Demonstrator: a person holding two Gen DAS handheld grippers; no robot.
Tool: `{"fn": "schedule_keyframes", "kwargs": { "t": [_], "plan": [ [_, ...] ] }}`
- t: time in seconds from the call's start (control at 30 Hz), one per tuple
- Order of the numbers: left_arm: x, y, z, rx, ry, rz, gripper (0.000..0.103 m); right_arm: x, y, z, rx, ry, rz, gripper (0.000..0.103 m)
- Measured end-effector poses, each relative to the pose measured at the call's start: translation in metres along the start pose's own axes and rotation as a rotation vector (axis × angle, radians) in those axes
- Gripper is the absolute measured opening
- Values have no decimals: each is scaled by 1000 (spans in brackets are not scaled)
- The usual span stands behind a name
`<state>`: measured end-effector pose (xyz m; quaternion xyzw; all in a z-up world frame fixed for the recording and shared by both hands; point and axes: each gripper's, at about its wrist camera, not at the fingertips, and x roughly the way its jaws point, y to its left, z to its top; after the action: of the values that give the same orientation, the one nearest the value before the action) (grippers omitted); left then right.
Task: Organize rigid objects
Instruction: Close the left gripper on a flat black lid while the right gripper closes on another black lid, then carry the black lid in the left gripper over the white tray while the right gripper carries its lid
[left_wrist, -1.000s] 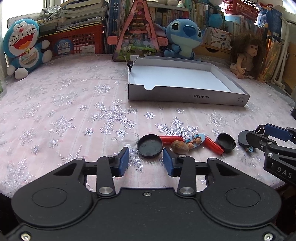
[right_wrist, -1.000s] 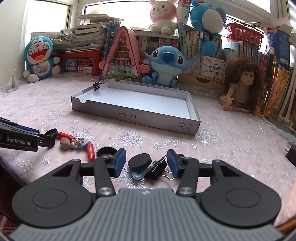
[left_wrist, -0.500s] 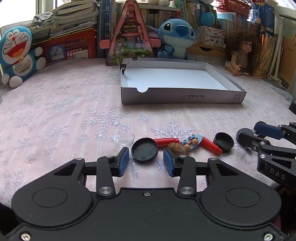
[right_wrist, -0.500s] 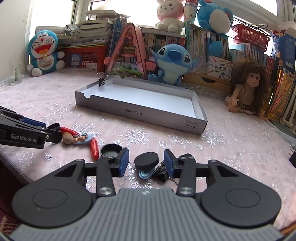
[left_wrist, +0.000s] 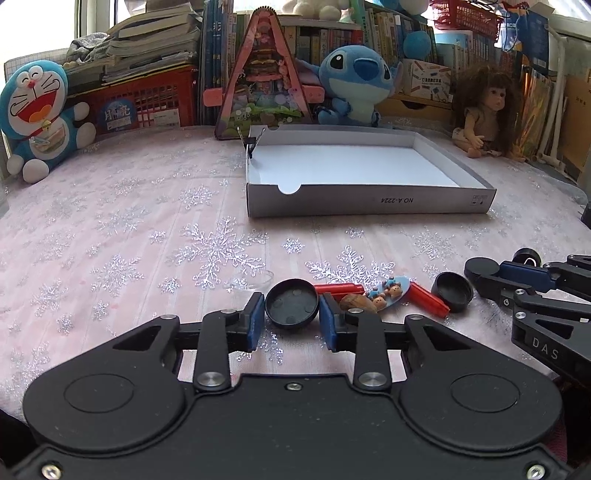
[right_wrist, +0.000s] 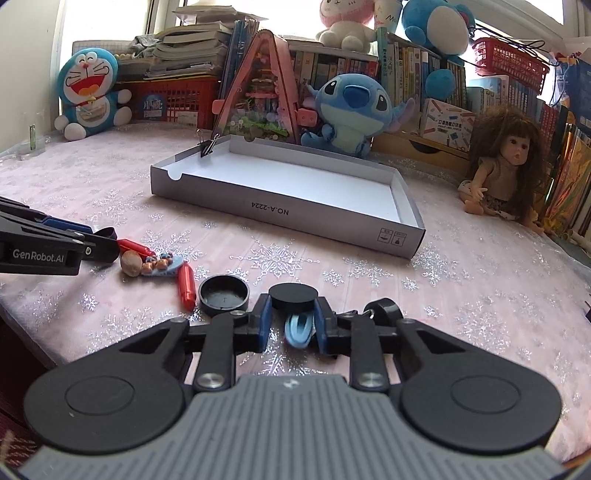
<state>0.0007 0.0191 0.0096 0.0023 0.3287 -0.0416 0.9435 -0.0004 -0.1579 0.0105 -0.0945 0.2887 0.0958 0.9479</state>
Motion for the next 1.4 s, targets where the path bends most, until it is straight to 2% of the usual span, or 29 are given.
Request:
{"fn": "schedule_keyframes", "kwargs": {
  "t": [0.1, 0.17, 0.23, 0.27, 0.3, 0.73, 0.87, 1.03, 1.1, 1.13, 1.4],
  "plan": [
    [-4, -1, 2, 9, -19, -9, 30, 1, -1, 1, -1, -3, -2, 30],
    [-6, -3, 3, 17, -28, -11, 30, 4, -2, 3, -4, -1, 2, 38],
    [-7, -3, 4, 19, -29, -11, 30, 7, -2, 5, -6, 1, 4, 38],
    [-7, -3, 4, 18, -30, -10, 30, 9, -3, 6, -3, 2, 4, 46],
    [-7, -3, 4, 17, -28, -10, 30, 11, -3, 7, 4, 6, 8, 49],
    [-2, 1, 9, -4, -8, -3, 30, 25, -15, 12, 67, 16, 15, 50],
    [-1, 2, 9, -7, -6, -3, 30, 28, -17, 15, 78, 14, 8, 59],
    [0, 2, 11, -9, -5, -3, 30, 33, -16, 16, 75, 30, 14, 59],
    [0, 2, 11, -12, -8, -5, 30, 34, -17, 17, 90, 36, 24, 41],
    [0, 3, 13, -15, -10, -5, 30, 34, -18, 18, 103, 42, 27, 38],
    [3, 7, 33, -32, -25, -30, 30, 26, -28, 26, 141, 12, 32, 37]
  ]
}}
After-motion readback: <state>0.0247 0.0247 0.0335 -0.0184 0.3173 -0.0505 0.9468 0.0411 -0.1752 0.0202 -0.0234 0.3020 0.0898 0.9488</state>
